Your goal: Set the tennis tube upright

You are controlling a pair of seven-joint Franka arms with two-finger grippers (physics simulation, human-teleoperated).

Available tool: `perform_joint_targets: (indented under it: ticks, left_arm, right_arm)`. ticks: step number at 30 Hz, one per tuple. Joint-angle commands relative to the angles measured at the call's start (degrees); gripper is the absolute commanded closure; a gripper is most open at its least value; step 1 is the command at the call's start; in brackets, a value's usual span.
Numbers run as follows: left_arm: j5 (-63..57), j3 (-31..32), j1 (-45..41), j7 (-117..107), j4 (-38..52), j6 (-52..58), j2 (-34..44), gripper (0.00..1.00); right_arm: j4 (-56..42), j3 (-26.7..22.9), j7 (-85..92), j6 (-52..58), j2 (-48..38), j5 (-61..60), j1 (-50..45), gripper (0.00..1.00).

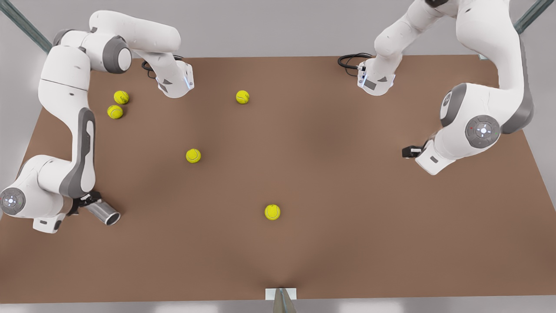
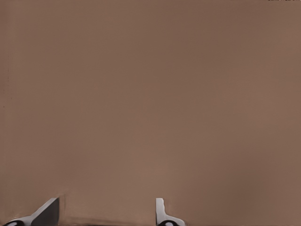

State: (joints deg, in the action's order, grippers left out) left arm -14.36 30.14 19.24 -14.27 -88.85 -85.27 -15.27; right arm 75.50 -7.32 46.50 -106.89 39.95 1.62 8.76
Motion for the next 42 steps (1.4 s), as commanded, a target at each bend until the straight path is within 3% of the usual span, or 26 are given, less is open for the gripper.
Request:
perform_joint_targets:
  ticks: [1, 2, 3, 4, 11, 40, 41, 42]
  left_arm:
    - [8.9, -36.52, -33.01, 7.4, 1.14, 2.75, 3.49, 0.0]
    - [10.94, -38.32, -33.39, 11.72, 0.44, 2.22, 5.42, 0.0]
    - [11.2, -37.79, -33.48, 11.81, -7.38, -5.07, 11.14, 0.0]
    - [10.85, -35.15, -33.57, 11.72, -6.34, -4.12, 8.86, 0.0]
    - [11.46, -34.89, -32.69, 11.9, -5.89, -0.69, 5.26, 0.0]
    - [10.94, -34.89, -31.37, 12.6, -3.78, 1.95, 2.27, 0.0]
    - [11.02, -34.89, -31.46, 12.51, -3.87, 1.95, 2.27, 0.0]
    - [11.02, -34.89, -31.37, 12.6, -3.87, 1.95, 2.18, 0.0]
  right_arm:
    - [0.08, -0.06, 50.09, -7.64, 0.57, -0.03, 0.99, 0.0]
    - [0.17, -0.15, 51.32, -7.72, 0.92, 0.05, 1.34, 0.0]
    - [1.14, -0.15, 52.73, -7.72, 1.01, 0.93, 1.61, 0.0]
    - [2.37, -0.15, 53.7, -7.55, 0.83, 1.11, 2.05, 0.0]
    - [8.61, -0.41, 56.69, -8.86, 2.32, 0.85, 4.59, 0.0]
    - [8.43, -0.32, 54.75, -20.64, 10.06, -1.88, 7.58, 0.0]
    - [8.43, -0.32, 54.75, -20.64, 10.06, -1.88, 7.5, 0.01]
    - [8.35, -0.32, 54.67, -20.56, 10.06, -1.88, 7.5, 0.08]
